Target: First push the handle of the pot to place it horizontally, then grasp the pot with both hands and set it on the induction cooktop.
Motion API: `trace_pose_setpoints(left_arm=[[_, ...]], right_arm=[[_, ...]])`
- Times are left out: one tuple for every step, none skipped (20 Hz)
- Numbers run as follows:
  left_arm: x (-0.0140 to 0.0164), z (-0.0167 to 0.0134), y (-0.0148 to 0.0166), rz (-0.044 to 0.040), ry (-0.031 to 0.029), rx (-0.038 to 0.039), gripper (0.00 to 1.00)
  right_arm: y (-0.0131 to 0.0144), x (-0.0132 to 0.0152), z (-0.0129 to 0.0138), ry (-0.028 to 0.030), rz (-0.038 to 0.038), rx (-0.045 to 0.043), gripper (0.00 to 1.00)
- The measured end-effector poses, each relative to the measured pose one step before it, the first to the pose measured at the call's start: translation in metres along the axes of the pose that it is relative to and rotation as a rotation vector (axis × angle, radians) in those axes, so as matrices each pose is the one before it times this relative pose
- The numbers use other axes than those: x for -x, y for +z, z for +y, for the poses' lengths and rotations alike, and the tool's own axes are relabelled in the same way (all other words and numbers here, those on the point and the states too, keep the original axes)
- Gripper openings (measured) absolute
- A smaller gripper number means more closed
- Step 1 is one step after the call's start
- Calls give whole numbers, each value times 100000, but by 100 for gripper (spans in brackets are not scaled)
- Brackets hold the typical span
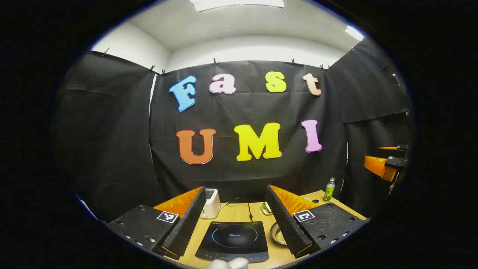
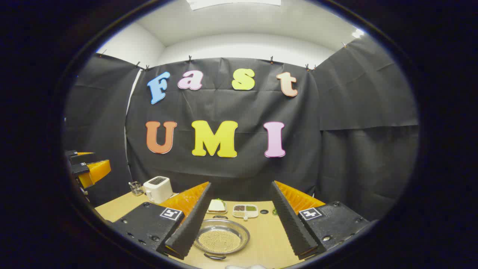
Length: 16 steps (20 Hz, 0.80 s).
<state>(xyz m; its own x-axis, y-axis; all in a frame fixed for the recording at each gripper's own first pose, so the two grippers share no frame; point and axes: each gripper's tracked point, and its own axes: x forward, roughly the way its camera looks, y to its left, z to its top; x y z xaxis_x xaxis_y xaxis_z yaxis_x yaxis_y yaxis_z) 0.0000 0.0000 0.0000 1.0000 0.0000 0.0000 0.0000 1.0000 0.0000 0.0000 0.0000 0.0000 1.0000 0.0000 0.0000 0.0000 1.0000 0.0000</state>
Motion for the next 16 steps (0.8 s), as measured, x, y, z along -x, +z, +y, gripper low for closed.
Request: trace_pose_setpoints(left_arm=[[22, 117, 14, -18, 154, -93, 96], [-60, 76, -10, 31, 251, -1, 96], [-143, 120, -81, -66, 107, -33, 96], [0, 124, -1, -66, 427, 5, 96], [-39, 3, 42, 189, -224, -20, 96], [21, 36, -63, -46, 84, -53, 96], [-13, -36, -46, 270, -96, -157, 96], [-69, 87, -86, -9, 87, -70, 96], [-53, 41, 2, -95, 206, -70, 96], [-37, 42, -31, -5, -82, -99, 96], [-40, 24, -228, 360, 211, 11, 96], [11, 27, -143, 357, -19, 145, 96], [-7, -43, -57, 282, 141, 164, 96], [46, 48, -69, 115, -29, -40, 96], [-76, -70, -149, 332, -61, -127, 96], [6, 133, -119, 230, 427, 17, 96]], right_arm=[[49, -91, -43, -264, -165, -285, 96], [-45, -53, 21, -108, -42, -362, 96], [-59, -127, -31, -270, 422, -258, 96], [-173, -64, -18, 109, 568, -440, 99], [-180, -47, 36, -190, 753, -283, 96], [-190, -72, 52, 296, 597, -296, 96], [-28, -46, 144, 345, 109, -330, 96], [163, -95, 24, 168, 74, 52, 96], [-5, 11, 156, 330, -177, 124, 93], [-147, -24, 444, 1337, 445, 52, 92], [61, -159, 204, 740, 29, -14, 89], [-253, -131, 217, 1180, 889, 695, 87], [-237, -141, 128, 363, 867, 242, 71], [-365, -59, 513, 1931, 1495, 220, 65], [-336, -89, 496, 1803, 1423, -287, 51], [-435, -246, 715, 2759, 1319, -213, 44]])
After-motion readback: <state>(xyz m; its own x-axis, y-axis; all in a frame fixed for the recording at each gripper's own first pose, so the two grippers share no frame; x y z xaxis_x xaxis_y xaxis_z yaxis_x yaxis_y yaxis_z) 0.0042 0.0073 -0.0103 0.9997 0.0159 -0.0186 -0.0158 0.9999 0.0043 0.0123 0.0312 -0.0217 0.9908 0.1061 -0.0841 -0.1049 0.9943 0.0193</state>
